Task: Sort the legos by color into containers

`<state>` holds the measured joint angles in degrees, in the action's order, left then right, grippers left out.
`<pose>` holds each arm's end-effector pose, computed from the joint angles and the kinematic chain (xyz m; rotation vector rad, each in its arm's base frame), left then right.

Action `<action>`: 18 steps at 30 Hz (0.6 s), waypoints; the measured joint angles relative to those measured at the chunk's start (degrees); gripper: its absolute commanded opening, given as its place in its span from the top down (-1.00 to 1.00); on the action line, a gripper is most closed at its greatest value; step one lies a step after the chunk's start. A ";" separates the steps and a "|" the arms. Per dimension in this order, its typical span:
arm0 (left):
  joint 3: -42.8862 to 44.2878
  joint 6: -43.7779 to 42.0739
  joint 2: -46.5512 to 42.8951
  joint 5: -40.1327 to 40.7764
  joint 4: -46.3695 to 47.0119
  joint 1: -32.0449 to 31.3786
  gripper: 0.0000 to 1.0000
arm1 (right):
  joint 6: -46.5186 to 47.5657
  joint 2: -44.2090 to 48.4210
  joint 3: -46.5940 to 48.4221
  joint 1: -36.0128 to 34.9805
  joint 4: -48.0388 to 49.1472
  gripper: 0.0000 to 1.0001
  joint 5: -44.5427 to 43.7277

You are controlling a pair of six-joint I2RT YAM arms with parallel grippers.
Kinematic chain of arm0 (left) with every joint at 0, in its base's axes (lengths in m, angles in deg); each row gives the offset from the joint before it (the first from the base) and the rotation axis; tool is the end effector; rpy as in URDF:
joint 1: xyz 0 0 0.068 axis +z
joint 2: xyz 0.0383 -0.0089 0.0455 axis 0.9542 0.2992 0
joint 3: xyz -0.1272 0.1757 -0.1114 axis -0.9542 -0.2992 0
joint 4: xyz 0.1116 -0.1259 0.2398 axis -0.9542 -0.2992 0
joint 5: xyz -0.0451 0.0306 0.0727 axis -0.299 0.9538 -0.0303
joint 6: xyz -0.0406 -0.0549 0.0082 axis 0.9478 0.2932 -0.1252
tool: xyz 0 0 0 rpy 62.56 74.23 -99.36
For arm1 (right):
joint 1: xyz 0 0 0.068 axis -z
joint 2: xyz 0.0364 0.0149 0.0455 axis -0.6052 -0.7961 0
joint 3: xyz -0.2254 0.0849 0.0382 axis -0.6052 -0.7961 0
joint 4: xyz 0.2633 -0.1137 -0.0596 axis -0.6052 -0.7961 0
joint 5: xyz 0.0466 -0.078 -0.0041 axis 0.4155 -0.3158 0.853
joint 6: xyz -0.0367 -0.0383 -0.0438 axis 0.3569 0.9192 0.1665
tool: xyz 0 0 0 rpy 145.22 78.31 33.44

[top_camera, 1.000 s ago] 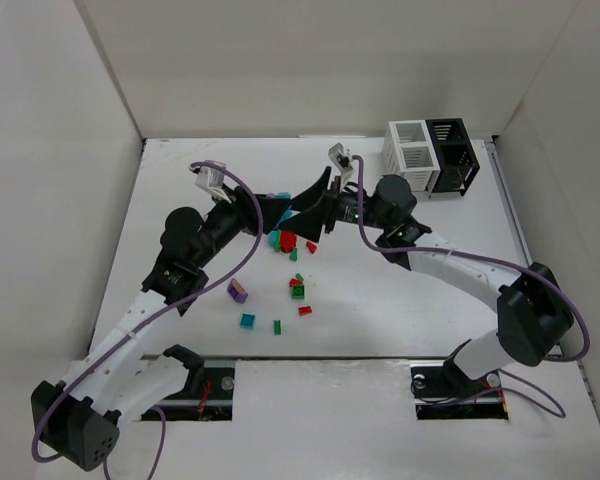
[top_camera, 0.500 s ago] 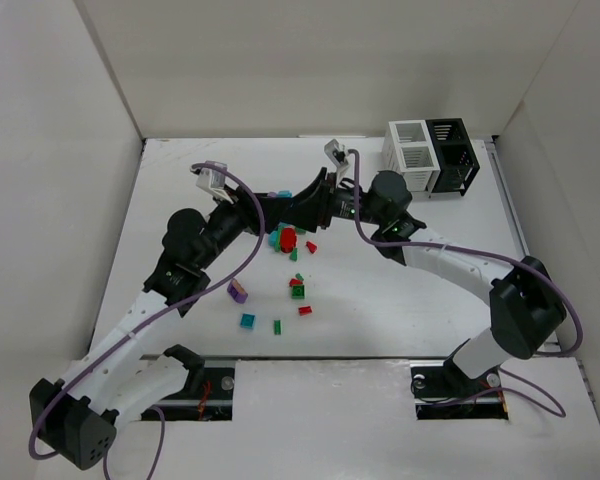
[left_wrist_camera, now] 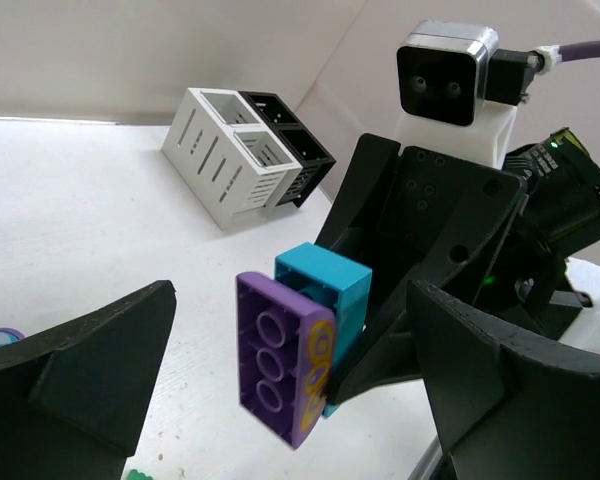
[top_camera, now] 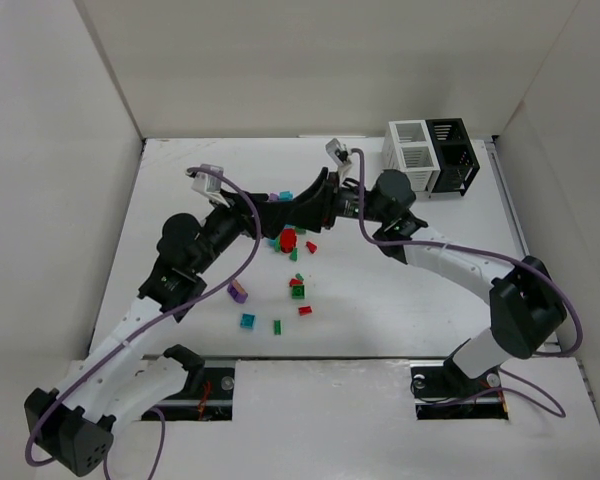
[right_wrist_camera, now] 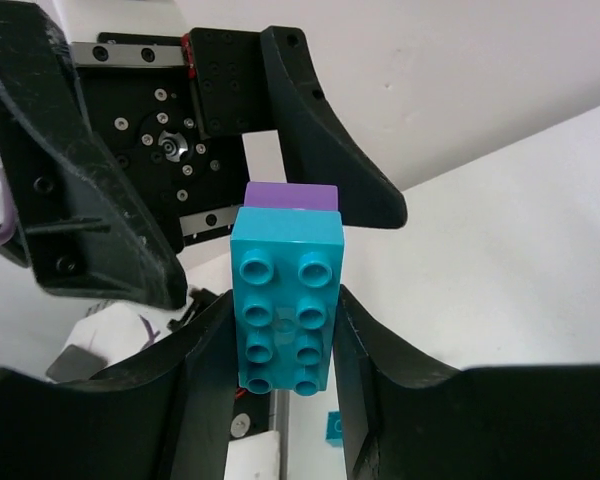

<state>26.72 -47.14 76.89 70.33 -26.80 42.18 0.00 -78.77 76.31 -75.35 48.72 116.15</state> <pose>0.2279 -0.1477 0.3570 0.1943 1.3815 -1.0392 0.2889 0.2763 0.3048 -0.7646 1.3928 1.5649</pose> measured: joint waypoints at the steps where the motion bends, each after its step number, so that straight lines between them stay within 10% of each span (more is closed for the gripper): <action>1: 0.00 -0.28 -0.55 0.11 -0.31 0.00 -0.99 | -0.55 0.00 -0.04 0.55 0.68 1.00 0.98; 10: -0.50 -5.62 -4.59 -8.41 1.42 0.00 -0.93 | -24.00 -5.09 -2.62 6.99 26.73 1.00 12.11; 18: -1.14 -7.87 -2.82 -14.47 2.56 0.00 -0.70 | -40.72 -16.02 -0.96 6.75 29.29 1.00 18.29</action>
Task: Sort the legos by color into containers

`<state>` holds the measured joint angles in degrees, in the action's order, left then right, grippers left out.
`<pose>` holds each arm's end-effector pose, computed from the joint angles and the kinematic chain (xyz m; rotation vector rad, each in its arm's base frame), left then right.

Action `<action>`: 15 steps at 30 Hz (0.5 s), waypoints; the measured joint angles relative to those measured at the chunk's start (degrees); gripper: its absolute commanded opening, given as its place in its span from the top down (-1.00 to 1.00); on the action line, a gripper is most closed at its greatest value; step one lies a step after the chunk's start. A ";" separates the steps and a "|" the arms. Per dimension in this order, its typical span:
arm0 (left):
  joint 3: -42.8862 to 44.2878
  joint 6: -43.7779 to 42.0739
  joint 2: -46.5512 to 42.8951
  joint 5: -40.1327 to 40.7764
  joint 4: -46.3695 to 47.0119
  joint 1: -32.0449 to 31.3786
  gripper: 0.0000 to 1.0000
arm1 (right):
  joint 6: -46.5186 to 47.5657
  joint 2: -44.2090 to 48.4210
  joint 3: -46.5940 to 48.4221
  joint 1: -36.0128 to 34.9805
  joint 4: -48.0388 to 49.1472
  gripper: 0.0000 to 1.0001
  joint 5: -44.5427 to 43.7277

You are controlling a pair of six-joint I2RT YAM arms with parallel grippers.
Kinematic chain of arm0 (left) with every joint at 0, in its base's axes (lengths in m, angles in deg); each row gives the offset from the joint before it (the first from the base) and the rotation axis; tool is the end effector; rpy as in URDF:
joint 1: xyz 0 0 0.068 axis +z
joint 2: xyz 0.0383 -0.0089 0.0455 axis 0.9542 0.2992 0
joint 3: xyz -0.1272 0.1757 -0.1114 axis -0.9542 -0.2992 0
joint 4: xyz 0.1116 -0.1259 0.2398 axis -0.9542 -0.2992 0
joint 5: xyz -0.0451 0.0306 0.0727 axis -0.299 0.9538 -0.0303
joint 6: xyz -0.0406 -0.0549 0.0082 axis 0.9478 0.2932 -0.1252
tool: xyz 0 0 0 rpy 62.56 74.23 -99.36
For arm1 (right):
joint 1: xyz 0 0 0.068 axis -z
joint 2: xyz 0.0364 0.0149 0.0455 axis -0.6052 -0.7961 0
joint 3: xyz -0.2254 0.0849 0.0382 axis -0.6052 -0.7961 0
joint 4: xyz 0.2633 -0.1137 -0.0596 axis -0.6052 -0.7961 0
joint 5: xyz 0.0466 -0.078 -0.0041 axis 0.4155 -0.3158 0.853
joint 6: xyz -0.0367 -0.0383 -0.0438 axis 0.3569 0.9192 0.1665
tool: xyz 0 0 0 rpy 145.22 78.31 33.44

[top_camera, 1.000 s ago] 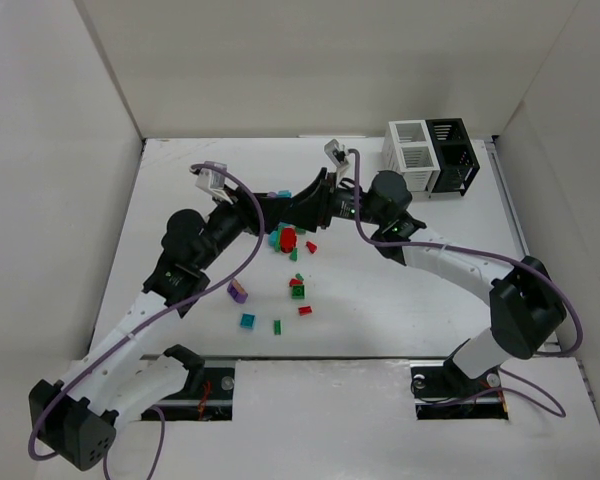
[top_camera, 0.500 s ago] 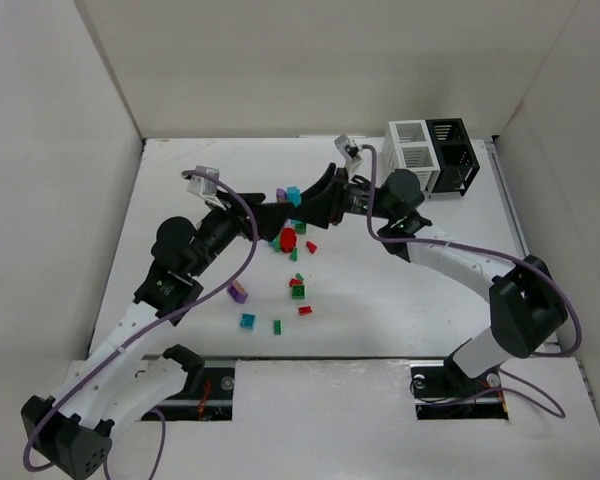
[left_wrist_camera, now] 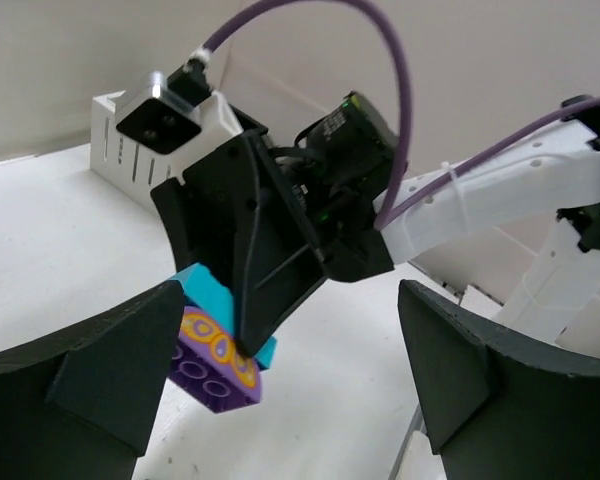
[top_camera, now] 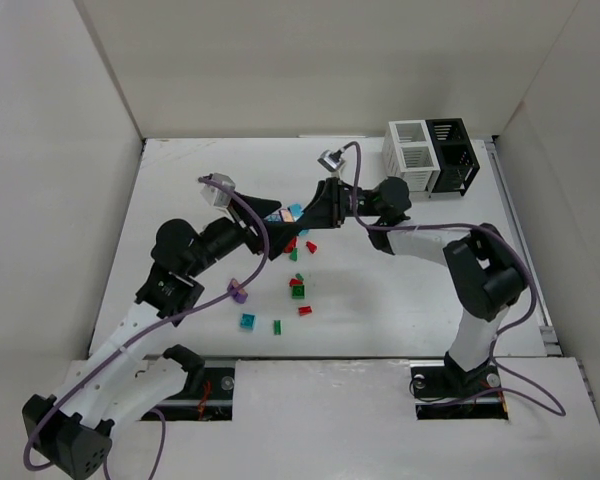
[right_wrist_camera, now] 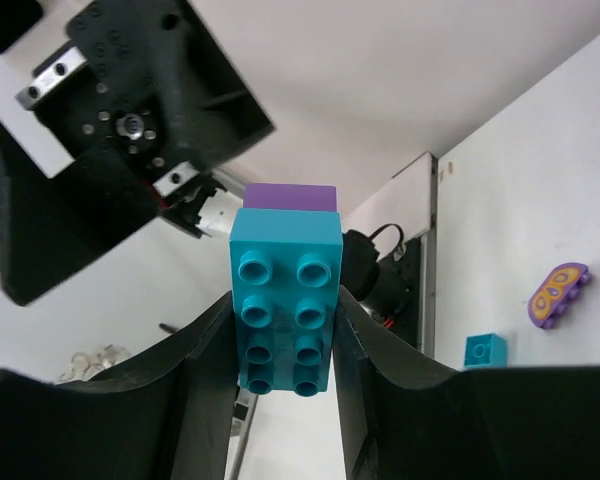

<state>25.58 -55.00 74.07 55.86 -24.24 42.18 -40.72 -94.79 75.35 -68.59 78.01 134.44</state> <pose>0.2067 -0.1505 0.3649 0.5168 1.2520 -1.0797 0.3230 0.2548 0.2367 -0.6587 1.6319 2.0963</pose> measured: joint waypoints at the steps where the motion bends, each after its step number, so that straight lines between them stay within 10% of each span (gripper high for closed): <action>1: 0.00 -0.20 0.44 -0.02 -0.17 0.00 -0.70 | -0.68 0.33 0.00 -0.04 0.37 1.00 0.28; 15: 0.00 -0.63 -0.37 2.21 -1.68 0.00 -0.40 | -2.64 4.46 0.00 -0.22 2.91 1.00 1.07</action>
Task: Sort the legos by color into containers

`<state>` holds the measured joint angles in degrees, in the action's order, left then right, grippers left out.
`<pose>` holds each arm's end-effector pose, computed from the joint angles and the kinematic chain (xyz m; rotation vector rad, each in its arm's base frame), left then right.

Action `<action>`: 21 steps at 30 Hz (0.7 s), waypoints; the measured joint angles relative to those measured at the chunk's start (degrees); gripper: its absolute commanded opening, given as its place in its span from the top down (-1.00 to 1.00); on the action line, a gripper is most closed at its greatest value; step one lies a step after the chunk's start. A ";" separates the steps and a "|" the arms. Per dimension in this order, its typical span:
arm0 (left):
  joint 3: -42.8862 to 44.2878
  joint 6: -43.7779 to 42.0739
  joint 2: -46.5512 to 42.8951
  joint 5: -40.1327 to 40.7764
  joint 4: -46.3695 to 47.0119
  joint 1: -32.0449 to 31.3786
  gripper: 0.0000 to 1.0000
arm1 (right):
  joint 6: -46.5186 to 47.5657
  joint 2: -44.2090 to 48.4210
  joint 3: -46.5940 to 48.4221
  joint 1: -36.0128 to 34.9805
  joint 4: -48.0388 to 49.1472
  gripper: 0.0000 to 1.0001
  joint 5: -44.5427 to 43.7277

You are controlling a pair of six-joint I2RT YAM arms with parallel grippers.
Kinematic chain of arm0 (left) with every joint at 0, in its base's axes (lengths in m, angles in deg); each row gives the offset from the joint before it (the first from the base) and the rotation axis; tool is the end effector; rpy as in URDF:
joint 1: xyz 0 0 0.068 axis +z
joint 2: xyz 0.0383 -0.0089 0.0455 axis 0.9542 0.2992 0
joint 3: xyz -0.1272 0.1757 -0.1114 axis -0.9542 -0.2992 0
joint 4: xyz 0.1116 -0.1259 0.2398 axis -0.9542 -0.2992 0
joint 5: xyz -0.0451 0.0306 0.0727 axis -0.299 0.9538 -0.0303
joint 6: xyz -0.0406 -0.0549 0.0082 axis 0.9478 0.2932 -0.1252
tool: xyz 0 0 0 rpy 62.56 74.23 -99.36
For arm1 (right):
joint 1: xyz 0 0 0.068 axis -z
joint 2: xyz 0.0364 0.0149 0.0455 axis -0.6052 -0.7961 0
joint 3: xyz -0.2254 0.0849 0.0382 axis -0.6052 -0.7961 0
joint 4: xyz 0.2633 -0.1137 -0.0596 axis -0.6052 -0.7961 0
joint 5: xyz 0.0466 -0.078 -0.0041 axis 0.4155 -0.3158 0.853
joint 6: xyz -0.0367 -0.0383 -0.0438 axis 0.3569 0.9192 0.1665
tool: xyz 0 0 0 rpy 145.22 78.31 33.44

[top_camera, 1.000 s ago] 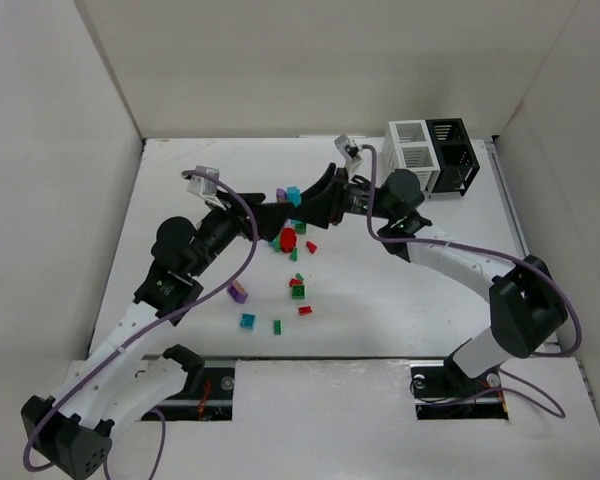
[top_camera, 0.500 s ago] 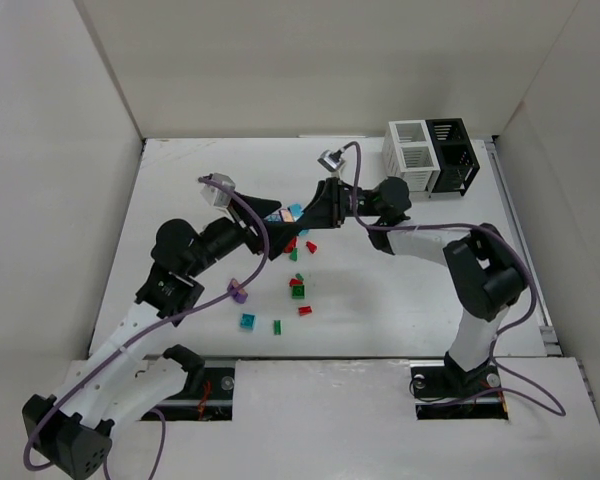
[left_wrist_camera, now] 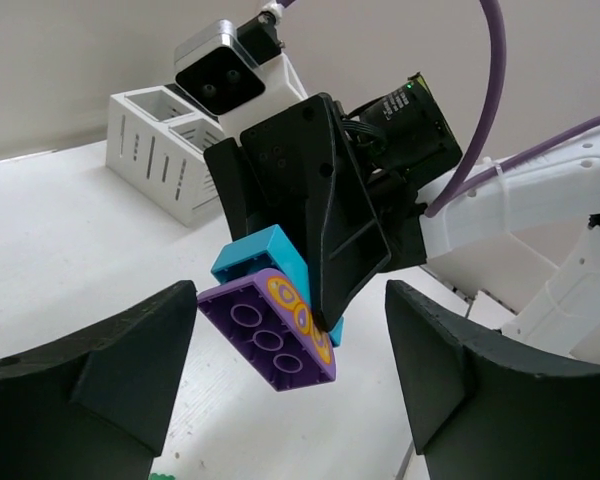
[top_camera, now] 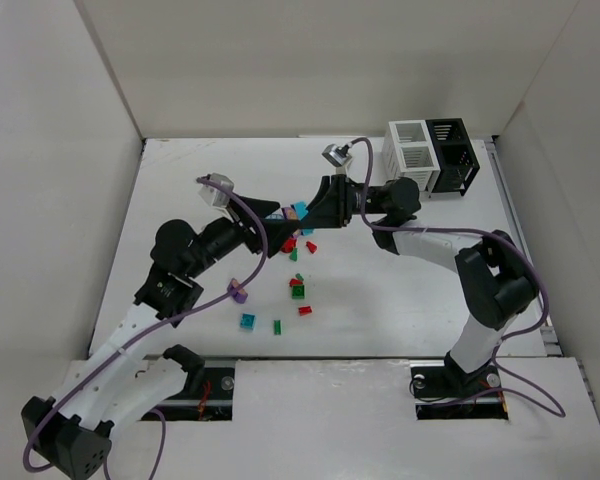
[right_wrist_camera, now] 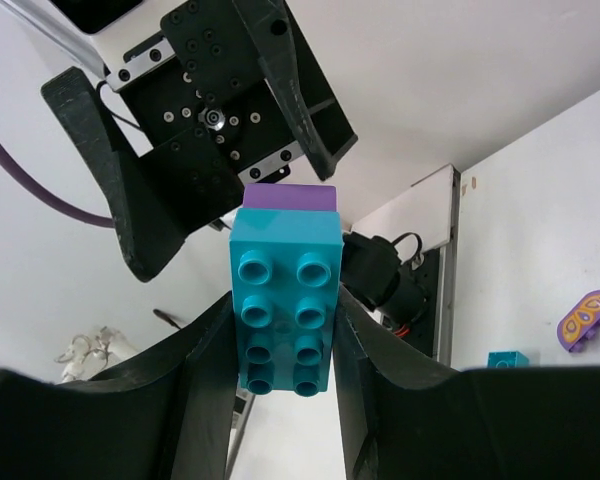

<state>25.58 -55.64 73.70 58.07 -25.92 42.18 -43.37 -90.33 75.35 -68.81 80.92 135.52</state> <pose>0.2081 -0.1491 0.3633 0.4870 1.2761 -1.0486 0.3096 0.2489 0.2702 -0.7359 1.5332 2.1053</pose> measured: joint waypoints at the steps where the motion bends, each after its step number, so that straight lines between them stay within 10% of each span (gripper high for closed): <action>1: 0.00 0.17 0.46 -0.39 0.46 0.00 -0.36 | 0.00 0.00 0.00 -0.02 0.02 1.00 0.00; 11: 0.00 1.40 5.62 -3.32 1.81 -0.13 -0.30 | 0.61 0.15 0.00 -0.44 0.13 1.00 -0.24; 21: -0.35 3.28 3.06 -4.13 3.21 -0.11 0.56 | 1.73 1.68 0.09 -0.44 0.79 1.00 -0.31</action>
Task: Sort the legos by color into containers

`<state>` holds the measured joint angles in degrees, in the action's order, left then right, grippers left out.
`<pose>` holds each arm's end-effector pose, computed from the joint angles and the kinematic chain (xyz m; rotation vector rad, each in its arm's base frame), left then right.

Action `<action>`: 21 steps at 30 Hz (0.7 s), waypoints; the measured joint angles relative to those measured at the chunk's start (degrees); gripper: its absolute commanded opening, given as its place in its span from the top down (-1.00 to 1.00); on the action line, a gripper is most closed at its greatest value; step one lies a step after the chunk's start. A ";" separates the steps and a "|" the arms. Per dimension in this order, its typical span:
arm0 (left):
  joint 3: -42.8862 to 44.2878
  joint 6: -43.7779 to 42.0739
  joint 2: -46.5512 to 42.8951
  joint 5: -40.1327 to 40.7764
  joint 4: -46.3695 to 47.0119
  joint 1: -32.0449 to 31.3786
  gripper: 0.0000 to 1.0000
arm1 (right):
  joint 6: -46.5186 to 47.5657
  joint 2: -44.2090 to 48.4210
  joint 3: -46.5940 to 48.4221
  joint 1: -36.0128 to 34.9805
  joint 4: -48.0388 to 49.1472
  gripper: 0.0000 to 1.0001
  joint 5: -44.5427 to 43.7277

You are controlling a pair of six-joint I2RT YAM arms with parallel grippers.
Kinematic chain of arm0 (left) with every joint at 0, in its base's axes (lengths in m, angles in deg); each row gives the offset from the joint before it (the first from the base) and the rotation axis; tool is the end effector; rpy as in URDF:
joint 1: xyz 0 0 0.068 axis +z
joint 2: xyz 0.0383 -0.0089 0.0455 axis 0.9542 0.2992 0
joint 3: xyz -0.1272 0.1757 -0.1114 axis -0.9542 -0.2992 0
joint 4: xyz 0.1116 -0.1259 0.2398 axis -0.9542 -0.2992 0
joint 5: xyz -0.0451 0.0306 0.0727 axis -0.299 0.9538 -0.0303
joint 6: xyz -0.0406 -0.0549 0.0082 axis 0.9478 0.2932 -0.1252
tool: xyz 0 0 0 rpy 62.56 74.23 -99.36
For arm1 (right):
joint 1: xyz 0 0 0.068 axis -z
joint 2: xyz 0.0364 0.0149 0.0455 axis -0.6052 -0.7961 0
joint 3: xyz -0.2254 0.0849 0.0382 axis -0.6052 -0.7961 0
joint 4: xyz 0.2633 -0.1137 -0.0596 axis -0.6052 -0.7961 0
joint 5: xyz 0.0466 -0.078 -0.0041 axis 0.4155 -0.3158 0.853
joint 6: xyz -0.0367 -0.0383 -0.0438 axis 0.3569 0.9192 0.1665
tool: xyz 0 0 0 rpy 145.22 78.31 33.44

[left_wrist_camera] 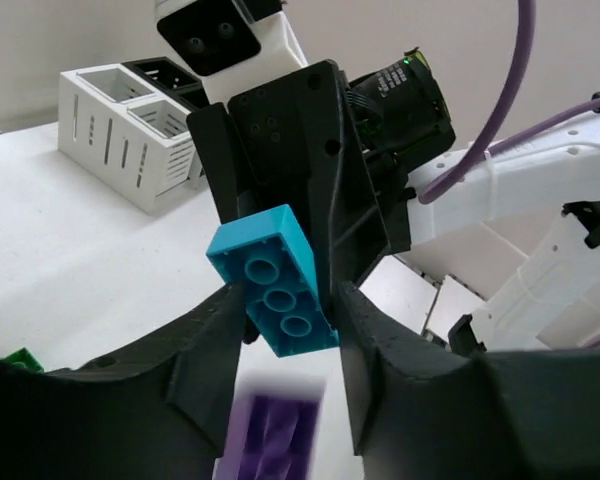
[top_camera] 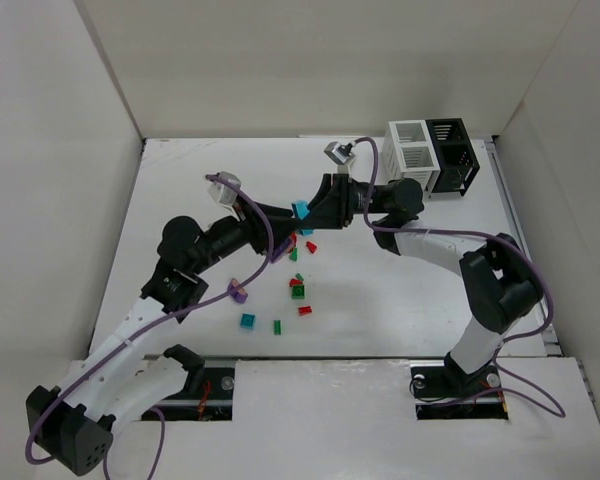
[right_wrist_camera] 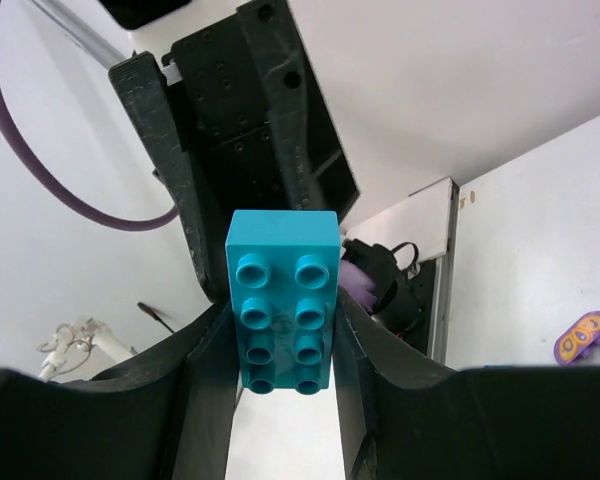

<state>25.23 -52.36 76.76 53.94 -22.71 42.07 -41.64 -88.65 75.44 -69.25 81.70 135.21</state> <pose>0.2144 -0.1575 0.3541 0.5211 1.2940 -1.1398 0.3033 0.2484 0.2829 -0.7811 1.4632 2.0768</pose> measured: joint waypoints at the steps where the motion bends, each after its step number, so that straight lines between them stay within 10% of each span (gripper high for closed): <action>1: -0.04 0.04 -0.15 -0.11 -0.02 0.00 0.68 | 0.00 0.00 0.02 0.00 -0.07 1.00 -0.02; 5: -0.04 0.68 -0.50 -1.55 0.87 -0.13 1.00 | 0.02 -0.02 0.04 0.02 -0.55 1.00 -0.55; 21: -0.04 0.68 0.83 6.21 -7.04 1.40 1.00 | -0.02 -0.33 -0.50 6.34 -0.33 1.00 -0.35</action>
<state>25.19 -51.68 77.59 60.15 -29.75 43.47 -41.66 -88.98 74.94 -62.91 81.38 134.86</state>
